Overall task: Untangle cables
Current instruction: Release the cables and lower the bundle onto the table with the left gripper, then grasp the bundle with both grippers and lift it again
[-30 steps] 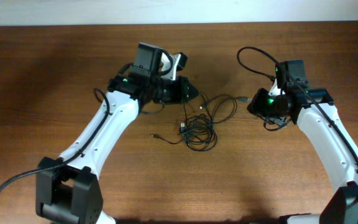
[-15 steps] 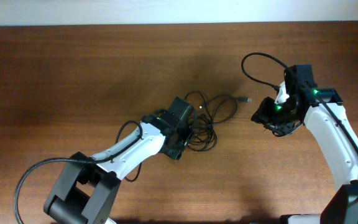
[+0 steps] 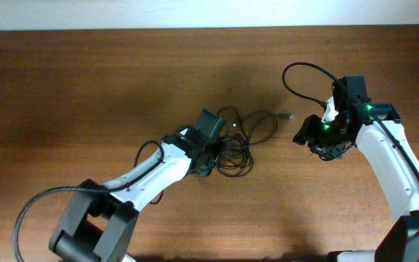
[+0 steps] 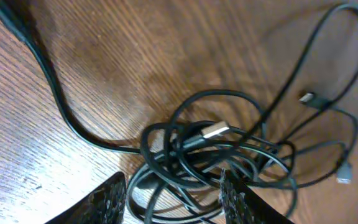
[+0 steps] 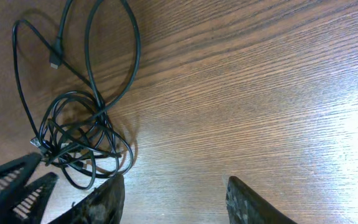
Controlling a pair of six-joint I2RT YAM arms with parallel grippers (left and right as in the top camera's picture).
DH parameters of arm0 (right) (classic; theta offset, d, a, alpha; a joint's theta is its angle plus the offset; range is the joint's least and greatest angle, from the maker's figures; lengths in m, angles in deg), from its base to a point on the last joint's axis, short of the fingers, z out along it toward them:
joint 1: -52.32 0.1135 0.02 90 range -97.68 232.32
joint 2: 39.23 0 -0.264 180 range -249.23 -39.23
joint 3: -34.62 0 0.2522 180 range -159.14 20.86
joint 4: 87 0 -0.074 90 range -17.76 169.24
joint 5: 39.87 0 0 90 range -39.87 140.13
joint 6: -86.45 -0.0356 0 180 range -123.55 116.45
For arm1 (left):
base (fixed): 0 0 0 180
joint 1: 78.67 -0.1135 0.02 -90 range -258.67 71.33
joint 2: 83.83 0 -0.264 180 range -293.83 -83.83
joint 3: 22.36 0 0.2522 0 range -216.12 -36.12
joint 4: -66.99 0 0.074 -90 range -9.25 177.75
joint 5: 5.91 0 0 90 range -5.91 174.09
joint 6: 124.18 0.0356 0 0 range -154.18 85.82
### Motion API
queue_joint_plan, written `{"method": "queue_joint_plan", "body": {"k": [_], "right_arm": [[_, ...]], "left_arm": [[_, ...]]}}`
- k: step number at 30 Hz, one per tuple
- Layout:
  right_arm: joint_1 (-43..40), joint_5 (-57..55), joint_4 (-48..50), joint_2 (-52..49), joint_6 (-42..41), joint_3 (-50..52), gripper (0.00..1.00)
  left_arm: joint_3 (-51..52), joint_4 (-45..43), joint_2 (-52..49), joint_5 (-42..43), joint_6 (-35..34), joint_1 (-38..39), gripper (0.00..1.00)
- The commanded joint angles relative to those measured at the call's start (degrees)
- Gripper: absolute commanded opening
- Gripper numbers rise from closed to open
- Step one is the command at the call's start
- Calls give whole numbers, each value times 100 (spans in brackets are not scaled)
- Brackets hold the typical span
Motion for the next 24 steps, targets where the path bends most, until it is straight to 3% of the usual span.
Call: {"method": "queue_joint_plan", "body": {"k": [1, 3, 5, 6, 7, 9, 10, 11, 13, 17, 19, 24], "right_arm": [[-13, 28, -17, -35, 17, 0, 53], [-13, 28, -20, -35, 17, 0, 53], [-13, 33, -177, -35, 17, 0, 54], [-13, 94, -446, -35, 17, 0, 53], [-13, 361, -623, -35, 39, 0, 53], [168, 1635, -938, -35, 1010, 13, 53], [415, 1733, -1023, -35, 988, 107, 52], [627, 1742, -953, -35, 708, 214, 52], [1309, 1738, -39, -35, -841, 748, 50], [2072, 1681, 1521, -35, -3150, 1488, 57], [2286, 1676, 2111, -35, -4166, 1633, 58], [2481, 1698, 3432, -35, -4301, 1679, 58]], "left_arm": [[11, -35, -339, 129, 24, -13, 47], [11, -81, -466, 122, -155, -13, 43], [11, -170, -511, 120, -236, -2, 7], [11, -181, -518, 116, -234, -2, 0], [11, -181, -518, 101, -234, -4, 0], [9, -179, -468, 7, -232, -179, 0], [9, -166, -299, 42, -232, -315, 0], [9, -164, -164, 37, -234, -352, 0], [9, -160, 280, -46, -319, -358, 0], [9, 166, 1056, -26, -1663, -358, 0], [9, 166, 1458, -142, -1698, -358, 0], [9, 476, 2116, -435, -1696, -363, 0]]}}
